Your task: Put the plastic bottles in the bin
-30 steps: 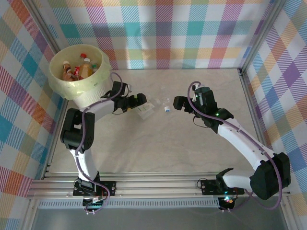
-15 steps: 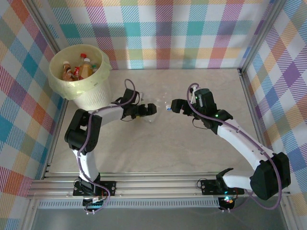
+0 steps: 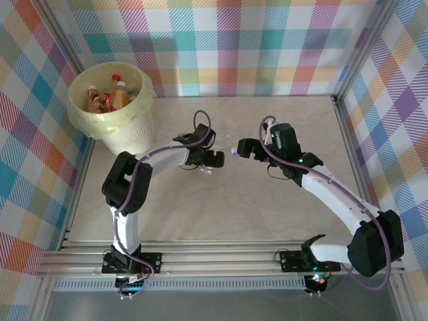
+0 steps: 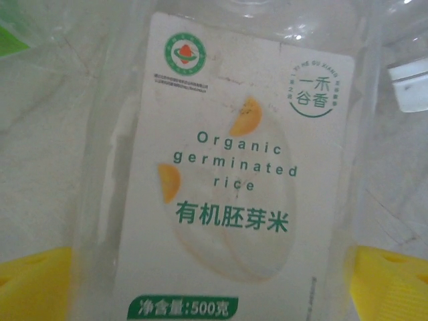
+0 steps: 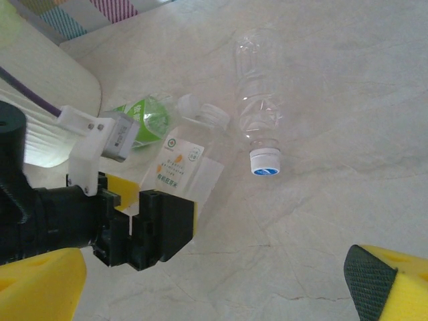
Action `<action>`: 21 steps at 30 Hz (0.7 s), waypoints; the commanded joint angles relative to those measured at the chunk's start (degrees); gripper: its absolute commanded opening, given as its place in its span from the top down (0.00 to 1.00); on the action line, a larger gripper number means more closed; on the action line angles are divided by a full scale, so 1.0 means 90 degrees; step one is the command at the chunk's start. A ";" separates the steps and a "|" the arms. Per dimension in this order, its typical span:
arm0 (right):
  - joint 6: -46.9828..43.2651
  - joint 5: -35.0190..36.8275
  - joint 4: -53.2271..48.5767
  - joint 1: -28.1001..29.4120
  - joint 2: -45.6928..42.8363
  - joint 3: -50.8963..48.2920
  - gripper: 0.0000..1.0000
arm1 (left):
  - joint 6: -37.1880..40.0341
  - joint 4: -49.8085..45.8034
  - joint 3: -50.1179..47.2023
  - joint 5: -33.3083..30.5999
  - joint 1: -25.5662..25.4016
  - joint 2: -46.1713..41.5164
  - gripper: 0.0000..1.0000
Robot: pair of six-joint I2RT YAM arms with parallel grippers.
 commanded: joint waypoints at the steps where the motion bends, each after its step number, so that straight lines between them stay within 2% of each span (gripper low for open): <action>1: -0.0025 -0.0047 0.0048 -0.0029 0.0008 0.0061 0.00 | 0.0110 -0.0443 0.0250 -0.0249 -0.0181 0.0201 0.00; 11: -0.0082 -0.0023 0.0008 -0.0021 0.0021 0.0057 0.00 | 0.0299 -0.0755 0.0563 -0.0794 -0.0352 0.0484 0.01; 21: -0.0281 -0.0377 0.0223 -0.0017 -0.0037 0.0027 0.00 | 0.0450 -0.0485 0.0310 -0.0801 -0.0363 -0.0123 0.18</action>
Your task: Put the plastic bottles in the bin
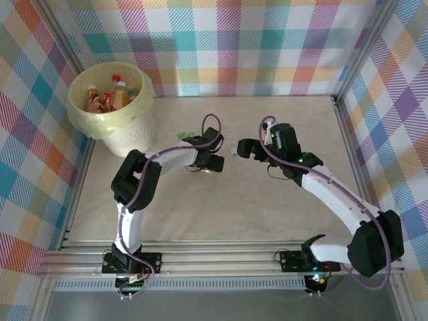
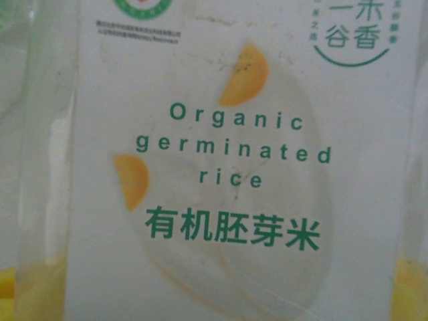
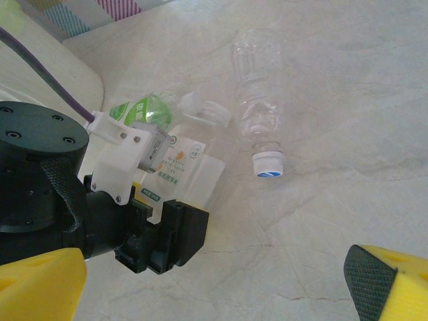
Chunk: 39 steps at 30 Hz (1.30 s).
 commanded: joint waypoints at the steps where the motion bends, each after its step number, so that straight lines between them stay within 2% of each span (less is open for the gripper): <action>1: -0.0240 -0.0352 0.0244 -0.0017 -0.0040 0.0036 0.00 | 0.0127 0.0077 -0.0120 -0.0041 -0.0084 -0.0607 0.20; 16: -0.0305 -0.1831 0.0988 0.0041 0.0119 0.0194 0.00 | 0.0293 0.0057 -0.0635 -0.0044 -0.0037 -0.2742 0.26; 23: -0.0183 -0.1911 0.1028 0.0096 0.0309 0.0417 0.00 | 0.0259 -0.0483 -0.0233 -0.0068 0.0282 -0.3564 0.26; 28: -0.0090 -0.1906 0.1137 0.0106 0.0339 0.0417 0.00 | 0.0249 -0.0933 0.0352 -0.0002 0.0712 -0.3871 0.28; 32: -0.0090 -0.1813 0.1137 0.0112 0.0356 0.0417 0.00 | 0.0424 -0.1780 0.1536 -0.0867 0.0951 -0.3683 0.30; 39: -0.0027 -0.1779 0.1131 0.0113 0.0398 0.0447 0.00 | 0.1148 -0.2155 0.3005 -0.2094 0.1443 -0.3320 0.30</action>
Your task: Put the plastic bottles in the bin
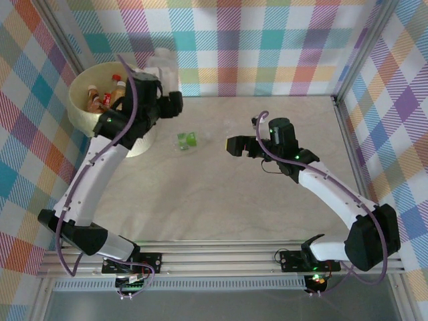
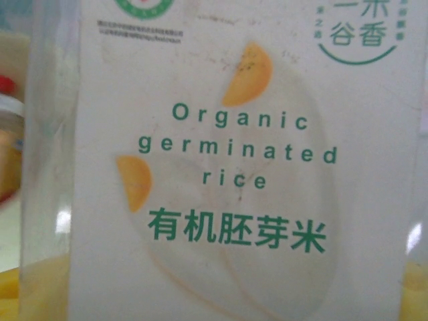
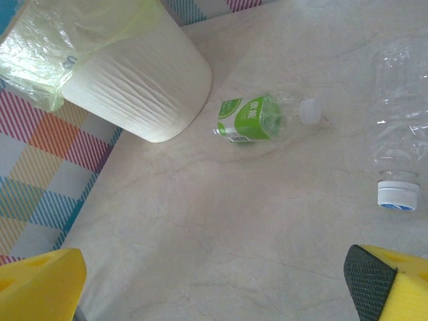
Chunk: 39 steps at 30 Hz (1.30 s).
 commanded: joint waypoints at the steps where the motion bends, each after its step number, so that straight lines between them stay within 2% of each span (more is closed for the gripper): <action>1: 0.0069 -0.0004 0.0178 0.0033 0.0076 0.0211 0.00 | 0.0549 -0.0343 0.0431 -0.0922 0.0368 0.0274 0.30; 7: 0.0046 0.0060 0.0035 0.0033 0.0011 0.0230 0.00 | 0.0770 -0.0316 0.0858 -0.1082 0.1311 0.0699 0.30; 9: 0.0029 0.0093 -0.0029 0.0033 -0.0012 0.0240 0.00 | 0.0841 -0.0301 0.0936 -0.0943 0.1589 0.0832 0.30; 12: -0.0004 0.0142 -0.0116 0.0033 -0.0076 0.0240 0.00 | 0.0816 -0.0427 0.1091 -0.0314 0.2135 0.1076 0.30; 16: -0.0051 0.0249 -0.0209 0.0033 -0.0156 0.0204 0.00 | 0.0992 -0.0726 0.1448 0.0893 0.2784 0.1489 0.30; 29: -0.0098 0.0348 -0.0405 0.0033 -0.0196 0.0192 0.00 | 0.1085 -0.1014 0.2757 0.3310 0.4462 0.2888 0.27; 32: -0.0111 0.0418 -0.0439 0.0033 -0.0298 0.0089 0.00 | 0.1232 -0.1323 0.3327 0.3769 0.4711 0.3242 0.19; 34: -0.0100 0.0487 -0.0417 0.0033 -0.0367 -0.0014 0.00 | 0.1233 -0.1467 0.3613 0.3882 0.4844 0.3372 0.02; 39: -0.0115 0.0560 -0.0431 0.0033 -0.0427 -0.0092 0.00 | 0.0987 -0.1217 0.3651 0.4137 0.4861 0.3145 0.00</action>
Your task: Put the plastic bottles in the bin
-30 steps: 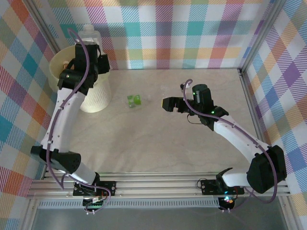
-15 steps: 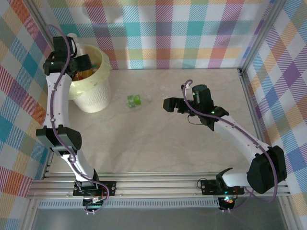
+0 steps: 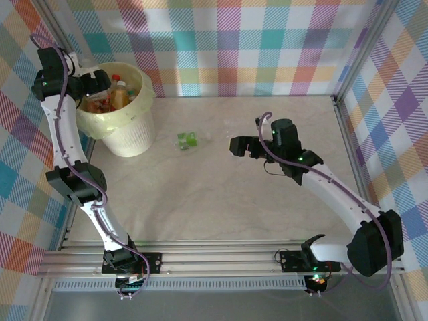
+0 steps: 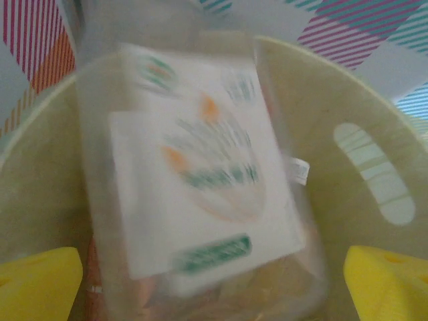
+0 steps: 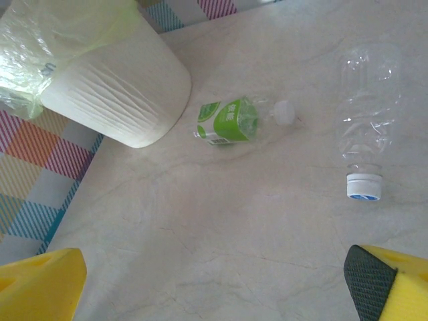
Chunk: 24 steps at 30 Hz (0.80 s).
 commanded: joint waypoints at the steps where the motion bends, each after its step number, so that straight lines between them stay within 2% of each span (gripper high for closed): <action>1: -0.0084 0.0101 -0.0034 0.0033 -0.0112 -0.0072 0.00 | -0.0124 0.0101 0.0194 0.0467 0.0014 -0.0277 0.00; 6: -0.0054 0.0075 0.0047 0.0034 -0.0058 -0.0070 0.00 | -0.0296 0.0130 0.0191 0.0287 0.0009 -0.0380 0.00; 13: -0.0053 0.0043 0.0039 0.0033 0.0053 0.0004 0.00 | -0.0902 0.0327 -0.0169 0.1263 -0.0029 -0.0666 0.00; 15: -0.0034 0.0083 0.0047 0.0032 0.0078 0.0008 0.00 | -0.1192 0.0633 -0.0471 0.1825 -0.0134 -0.0872 0.00; 17: 0.0021 0.0154 0.0116 0.0033 0.0098 -0.0009 0.00 | -0.1370 0.0966 -0.0882 0.1993 -0.0453 -0.1156 0.00; 19: 0.0119 0.0243 0.0226 0.0031 0.0100 -0.0057 0.00 | -0.1437 0.1257 -0.1313 0.1718 -0.0829 -0.1514 0.00; 24: 0.0279 0.0469 0.0412 0.0033 0.0093 -0.0156 0.00 | -0.1244 0.1896 -0.2624 0.0063 -0.2265 -0.2466 0.00</action>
